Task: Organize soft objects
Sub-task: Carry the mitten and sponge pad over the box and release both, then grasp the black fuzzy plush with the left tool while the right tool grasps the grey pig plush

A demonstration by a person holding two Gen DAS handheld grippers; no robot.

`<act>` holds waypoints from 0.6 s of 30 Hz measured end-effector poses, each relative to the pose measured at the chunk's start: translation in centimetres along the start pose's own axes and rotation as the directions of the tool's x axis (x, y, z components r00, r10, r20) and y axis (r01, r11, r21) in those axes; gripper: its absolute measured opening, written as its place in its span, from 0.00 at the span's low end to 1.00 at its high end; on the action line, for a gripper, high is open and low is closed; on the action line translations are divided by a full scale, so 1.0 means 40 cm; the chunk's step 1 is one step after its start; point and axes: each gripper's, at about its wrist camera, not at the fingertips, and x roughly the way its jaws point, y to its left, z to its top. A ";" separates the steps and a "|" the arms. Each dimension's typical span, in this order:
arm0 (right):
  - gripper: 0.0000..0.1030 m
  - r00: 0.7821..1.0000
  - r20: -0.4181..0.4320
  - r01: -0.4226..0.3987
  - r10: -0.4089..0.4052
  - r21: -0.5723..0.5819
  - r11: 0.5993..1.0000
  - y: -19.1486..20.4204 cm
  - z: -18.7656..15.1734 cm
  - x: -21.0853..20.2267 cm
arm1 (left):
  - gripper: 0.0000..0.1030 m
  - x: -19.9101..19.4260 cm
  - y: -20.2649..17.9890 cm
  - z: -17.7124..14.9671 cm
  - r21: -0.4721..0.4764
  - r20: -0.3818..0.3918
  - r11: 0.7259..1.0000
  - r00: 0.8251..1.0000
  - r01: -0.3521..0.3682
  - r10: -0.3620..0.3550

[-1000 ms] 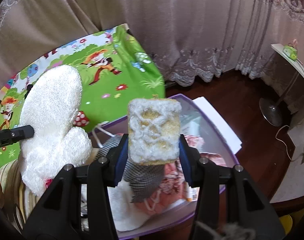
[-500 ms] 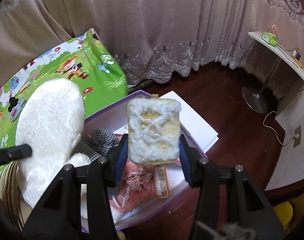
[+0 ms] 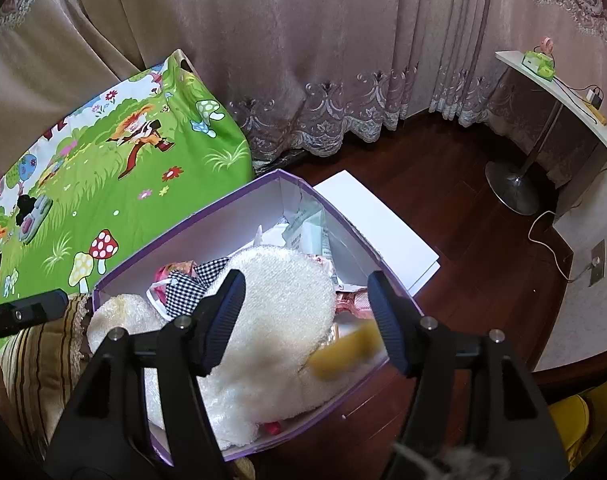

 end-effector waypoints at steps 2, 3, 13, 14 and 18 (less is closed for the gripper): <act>0.69 1.000 0.004 0.001 -0.001 0.001 1.000 0.005 0.000 -0.004 | 0.54 -0.008 -0.002 0.005 0.024 0.029 0.999 0.999 -0.024 0.024; 0.70 1.000 0.007 -0.001 0.001 0.001 1.000 0.006 0.000 -0.006 | 0.55 -0.016 -0.006 0.005 0.046 0.052 0.998 0.998 -0.043 0.041; 0.73 0.997 0.027 -0.076 0.077 -0.039 0.996 0.094 0.017 -0.019 | 0.64 -0.078 0.022 0.032 0.165 0.190 0.969 0.970 -0.186 0.154; 0.74 0.996 0.030 -0.087 0.088 -0.043 0.995 0.105 0.019 -0.020 | 0.64 -0.086 0.035 0.036 0.162 0.197 0.967 0.967 -0.196 0.163; 0.73 0.991 0.050 -0.119 0.123 -0.077 0.990 0.164 0.033 -0.028 | 0.64 -0.123 0.096 0.053 0.142 0.199 0.960 0.957 -0.242 0.212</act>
